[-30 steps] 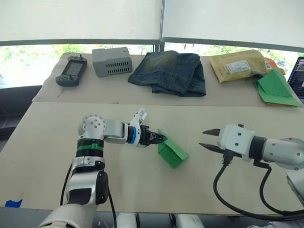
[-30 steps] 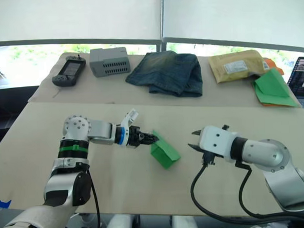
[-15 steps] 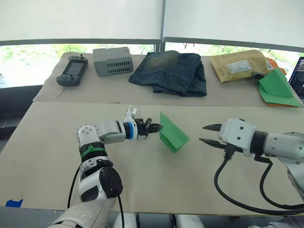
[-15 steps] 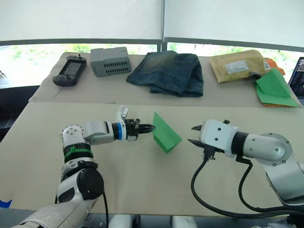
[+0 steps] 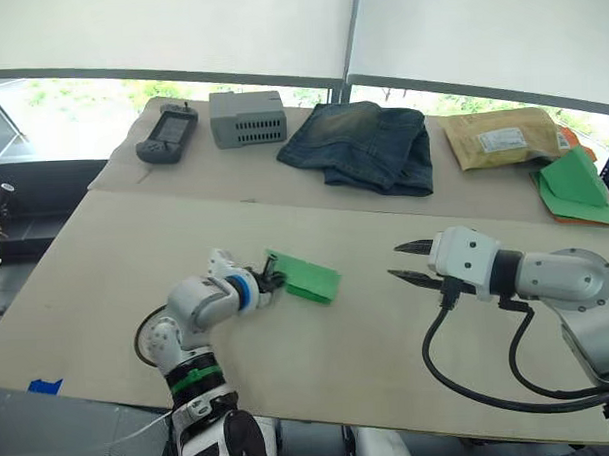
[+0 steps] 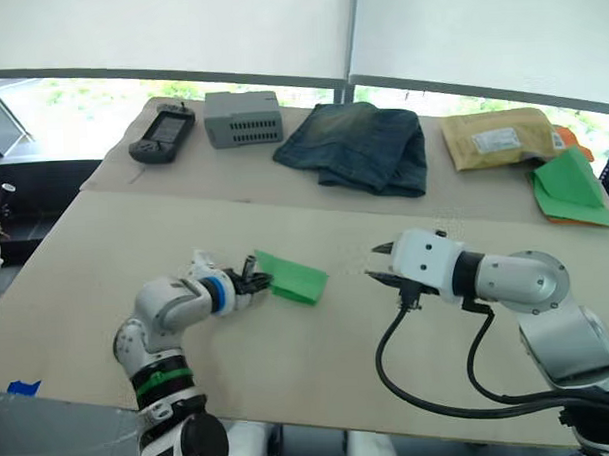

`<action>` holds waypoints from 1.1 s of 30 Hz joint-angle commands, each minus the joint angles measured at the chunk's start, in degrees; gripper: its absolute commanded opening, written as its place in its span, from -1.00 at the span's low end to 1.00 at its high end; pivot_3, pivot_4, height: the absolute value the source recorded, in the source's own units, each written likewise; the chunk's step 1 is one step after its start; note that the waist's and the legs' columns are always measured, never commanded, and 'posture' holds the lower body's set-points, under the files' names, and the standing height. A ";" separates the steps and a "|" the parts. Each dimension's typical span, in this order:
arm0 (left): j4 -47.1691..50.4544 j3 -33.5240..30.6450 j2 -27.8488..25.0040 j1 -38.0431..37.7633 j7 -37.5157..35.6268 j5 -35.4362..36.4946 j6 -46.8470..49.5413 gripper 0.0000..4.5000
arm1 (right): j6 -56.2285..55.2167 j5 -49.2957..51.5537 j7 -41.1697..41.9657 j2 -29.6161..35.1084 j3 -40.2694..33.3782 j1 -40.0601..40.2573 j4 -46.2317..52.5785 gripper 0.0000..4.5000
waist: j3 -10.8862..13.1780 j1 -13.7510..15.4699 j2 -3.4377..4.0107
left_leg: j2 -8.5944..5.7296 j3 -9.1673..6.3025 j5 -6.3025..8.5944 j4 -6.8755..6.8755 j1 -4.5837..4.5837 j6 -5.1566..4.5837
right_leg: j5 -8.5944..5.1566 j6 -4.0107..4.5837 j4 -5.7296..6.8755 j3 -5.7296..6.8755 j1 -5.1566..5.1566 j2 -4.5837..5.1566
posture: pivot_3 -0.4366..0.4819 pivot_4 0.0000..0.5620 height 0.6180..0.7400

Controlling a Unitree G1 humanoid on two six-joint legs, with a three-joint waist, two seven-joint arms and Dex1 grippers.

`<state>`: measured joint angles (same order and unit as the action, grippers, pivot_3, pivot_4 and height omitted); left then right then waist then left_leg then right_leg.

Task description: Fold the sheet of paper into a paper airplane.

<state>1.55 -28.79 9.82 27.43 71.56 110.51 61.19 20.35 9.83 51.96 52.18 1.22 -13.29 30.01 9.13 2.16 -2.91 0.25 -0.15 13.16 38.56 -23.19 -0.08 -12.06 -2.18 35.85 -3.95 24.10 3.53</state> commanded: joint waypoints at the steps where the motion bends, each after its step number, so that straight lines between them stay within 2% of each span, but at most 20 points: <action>1: 1.95 6.04 3.11 -1.74 -2.05 2.49 -2.49 -0.34 | -1.53 -0.54 -0.06 -0.12 -0.53 -1.05 -0.20 -0.17 | 0.00 -0.05 0.00 | -0.01 0.11 -0.01 0.02 0.01 -0.03 | 0.00 0.00 -0.04 -0.01 -0.04 -0.01 | -0.05 -0.47 1.00; 4: 2.83 8.58 1.58 -2.64 -4.02 2.49 -2.93 0.12 | -1.73 -0.74 -0.21 -0.24 -0.44 -0.90 -0.20 -0.17 | 0.00 -0.25 0.00 | 0.01 0.29 -0.04 0.04 -0.01 -0.08 | -0.03 0.05 -0.04 0.01 0.00 -0.10 | -0.05 -0.47 1.00; 6: 3.51 8.10 -0.16 -2.17 -5.38 2.49 -2.85 0.41 | -1.33 -0.38 -0.37 -0.48 -0.76 -0.60 0.24 -0.17 | 0.00 -0.34 0.00 | 0.04 0.29 -0.05 0.02 -0.02 -0.09 | -0.07 0.10 -0.02 0.03 0.02 -0.16 | -0.05 -0.47 1.00; 10: 2.76 4.73 -7.64 -0.35 -11.62 2.49 1.22 0.99 | 0.42 2.22 -0.45 -1.66 -2.20 0.33 1.06 -0.17 | 0.00 -0.95 0.00 | 0.07 0.28 -0.05 0.02 -0.02 -0.11 | -0.08 0.12 0.00 0.06 0.01 -0.20 | -0.05 -0.47 1.00; 11: 1.82 4.39 -10.66 -0.15 -14.62 2.49 3.35 0.99 | 0.67 2.55 -0.34 -1.81 -2.33 0.61 1.08 -0.17 | 0.00 -1.22 0.00 | 0.08 0.28 -0.06 0.02 -0.02 -0.11 | -0.09 0.13 0.03 0.06 0.02 -0.21 | -0.05 -0.47 1.00; 14: -3.95 3.34 -28.07 -0.70 -33.57 2.49 15.24 0.99 | 0.38 2.97 -0.96 -3.93 -0.60 1.27 -0.15 -0.17 | 0.00 -2.22 0.01 | 0.15 0.27 -0.06 0.00 0.03 -0.12 | -0.15 0.20 0.11 0.11 0.03 -0.30 | -0.05 -0.47 1.00; 16: -6.80 5.01 -38.93 -1.02 -44.65 2.49 20.92 0.99 | -0.33 2.51 -2.32 -6.35 0.81 0.40 -1.71 -0.17 | 0.00 -2.74 0.01 | 0.22 0.25 -0.06 -0.06 0.07 -0.12 | -0.22 0.25 0.21 0.13 0.07 -0.37 | -0.05 -0.47 1.00; 18: -7.32 6.67 -48.61 -1.22 -52.47 2.49 24.03 1.00 | -0.70 2.32 -2.88 -9.24 2.61 -0.43 -3.60 0.06 | 0.02 -3.14 0.01 | 0.25 0.24 -0.06 -0.12 0.10 -0.11 | -0.27 0.29 0.25 0.17 0.10 -0.39 | -0.05 -0.47 1.00; 19: -5.57 7.38 -52.58 -1.44 -56.61 -0.88 26.31 1.00 | -1.82 0.81 -2.52 -9.86 4.56 -0.80 -4.86 0.18 | 0.02 -3.13 0.02 | 0.29 0.25 -0.06 -0.17 0.12 -0.11 | -0.28 0.31 0.24 0.18 0.11 -0.39 | -0.05 -0.47 1.00; 22: -1.58 8.27 -58.33 -2.48 -68.98 -10.28 27.12 1.00 | -4.08 -1.68 -2.35 -11.67 7.90 -1.97 -8.28 0.63 | 0.06 -2.89 0.11 | 0.27 0.30 -0.06 -0.27 0.16 -0.10 | -0.33 0.31 0.19 0.18 0.09 -0.33 | -0.05 -0.47 1.00; 23: 3.39 10.60 -61.68 -4.96 -77.01 -18.84 21.88 1.00 | -5.35 -2.80 -2.32 -12.24 9.15 -2.77 -9.68 0.81 | 0.09 -2.89 0.15 | 0.23 0.32 -0.06 -0.29 0.17 -0.10 | -0.37 0.28 0.21 0.19 0.09 -0.28 | -0.05 -0.47 1.00; 24: 9.09 13.71 -65.59 -9.13 -87.17 -30.22 11.96 1.00 | -6.79 -4.42 -2.76 -13.41 10.72 -4.49 -11.91 0.94 | 0.10 -2.93 0.17 | 0.24 0.35 -0.07 -0.29 0.14 -0.09 | -0.38 0.30 0.21 0.19 0.13 -0.27 | -0.05 -0.47 1.00; 26: 15.17 18.57 -70.23 -15.56 -101.83 -47.61 -5.42 1.00 | -8.55 -6.46 -3.40 -15.33 12.63 -7.29 -15.30 0.98 | 0.15 -3.42 0.24 | 0.27 0.43 -0.10 -0.40 0.13 -0.01 | -0.41 0.40 0.10 0.17 0.20 -0.25 | -0.05 -0.47 1.00; 27: 15.31 20.91 -71.70 -17.93 -106.53 -54.24 -12.55 1.00 | -9.36 -7.05 -3.75 -16.45 13.12 -8.50 -17.15 0.98 | 0.15 -3.47 0.26 | 0.29 0.58 -0.16 -0.62 0.19 0.10 | -0.59 0.89 -0.01 0.15 0.22 -0.20 | -0.05 -0.47 1.00; 28: 14.60 22.09 -72.22 -19.11 -110.76 -57.46 -16.26 1.00 | -9.57 -7.06 -3.31 -17.37 13.59 -9.37 -18.68 0.98 | 0.16 -3.26 0.26 | 0.28 0.66 -0.24 -0.77 0.24 0.21 | -0.61 0.97 -0.04 0.13 0.25 -0.16 | -0.05 -0.47 1.00; 30: 12.51 22.05 -71.72 -18.97 -116.13 -57.46 -16.30 1.00 | -10.54 -7.44 -2.95 -19.11 14.40 -10.84 -21.79 0.98 | 0.17 -2.87 0.27 | 0.51 0.66 -0.25 -0.78 0.24 0.23 | -0.64 1.12 -0.01 0.22 0.28 -0.30 | -0.05 -0.47 1.00; 33: 10.20 21.08 -69.19 -16.37 -117.12 -57.54 -14.93 1.00 | -12.18 -8.06 -2.50 -21.74 15.78 -13.16 -26.11 0.98 | 0.21 -2.66 0.30 | 0.63 0.47 -0.26 -0.78 0.14 0.20 | -0.69 1.11 0.08 0.37 0.31 -0.41 | -0.05 -0.47 1.00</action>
<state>11.79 -5.88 -59.66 9.51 -44.32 53.44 46.58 10.18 2.05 49.07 30.66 17.14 -25.37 4.63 9.34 -0.50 -2.61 0.88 0.28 12.90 37.79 -23.07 0.11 -12.71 -1.23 35.98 -3.58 24.41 3.10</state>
